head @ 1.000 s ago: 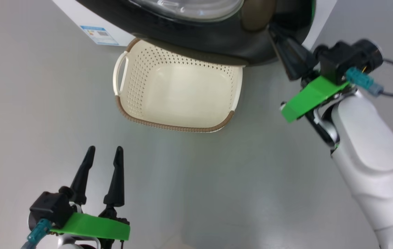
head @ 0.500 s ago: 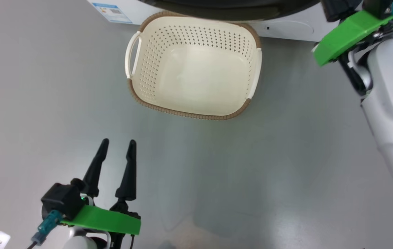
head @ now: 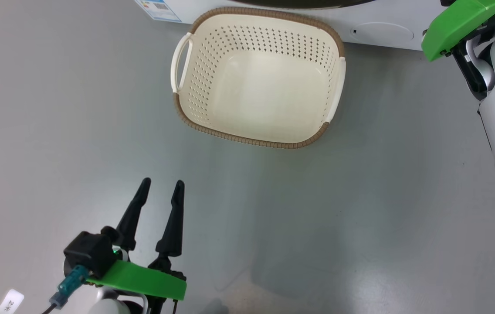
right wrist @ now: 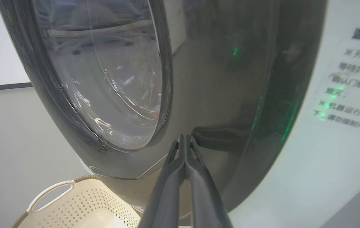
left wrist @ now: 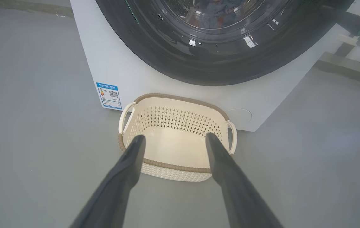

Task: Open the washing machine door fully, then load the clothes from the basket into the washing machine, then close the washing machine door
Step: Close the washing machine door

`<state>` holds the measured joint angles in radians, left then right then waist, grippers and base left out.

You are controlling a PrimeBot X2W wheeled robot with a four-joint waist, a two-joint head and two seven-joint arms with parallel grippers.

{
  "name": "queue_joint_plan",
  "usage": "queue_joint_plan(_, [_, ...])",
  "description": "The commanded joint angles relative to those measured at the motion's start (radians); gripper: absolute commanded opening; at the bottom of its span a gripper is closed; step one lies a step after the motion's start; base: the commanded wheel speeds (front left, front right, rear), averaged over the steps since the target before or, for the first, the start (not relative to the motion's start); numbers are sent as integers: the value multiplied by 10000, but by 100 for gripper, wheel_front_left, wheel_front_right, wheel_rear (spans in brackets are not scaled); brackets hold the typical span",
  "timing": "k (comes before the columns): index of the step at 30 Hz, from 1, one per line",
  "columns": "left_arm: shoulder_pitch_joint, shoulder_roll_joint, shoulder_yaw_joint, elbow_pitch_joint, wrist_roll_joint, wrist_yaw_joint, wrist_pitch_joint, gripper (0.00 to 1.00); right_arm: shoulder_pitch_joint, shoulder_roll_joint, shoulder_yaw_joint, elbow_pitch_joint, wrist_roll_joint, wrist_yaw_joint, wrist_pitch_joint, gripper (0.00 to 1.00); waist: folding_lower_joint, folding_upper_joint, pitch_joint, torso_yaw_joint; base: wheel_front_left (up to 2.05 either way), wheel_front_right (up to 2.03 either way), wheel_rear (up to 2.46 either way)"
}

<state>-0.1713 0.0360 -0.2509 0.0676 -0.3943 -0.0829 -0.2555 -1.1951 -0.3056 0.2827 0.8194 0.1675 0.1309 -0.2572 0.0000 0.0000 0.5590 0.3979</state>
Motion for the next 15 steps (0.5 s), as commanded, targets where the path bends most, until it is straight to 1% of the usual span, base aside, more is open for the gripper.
queue_joint_plan(1, [-143, 143, 297, -152, -20, -21, -63, 100, -318, 135, -71, -86, -94, -2, -45, 0, 0, 0, -23, -10, 0, 0, 0])
queue_joint_plan(5, [-140, 143, 306, -172, 30, -47, -63, 100, -396, 175, -169, 30, -106, -2, -45, 0, 0, 0, -73, -54, 0, 0, 0])
queue_joint_plan(8, [-151, 143, 373, -169, 48, -54, -63, 100, -206, 324, -51, -126, -1, -2, -45, 0, 0, 0, -142, -160, 0, 0, 0])
queue_joint_plan(15, [-222, 143, 609, -208, 169, -55, -63, 100, 882, 661, 279, -844, 854, -2, -45, 0, 0, 0, -468, -635, 0, 0, 0])
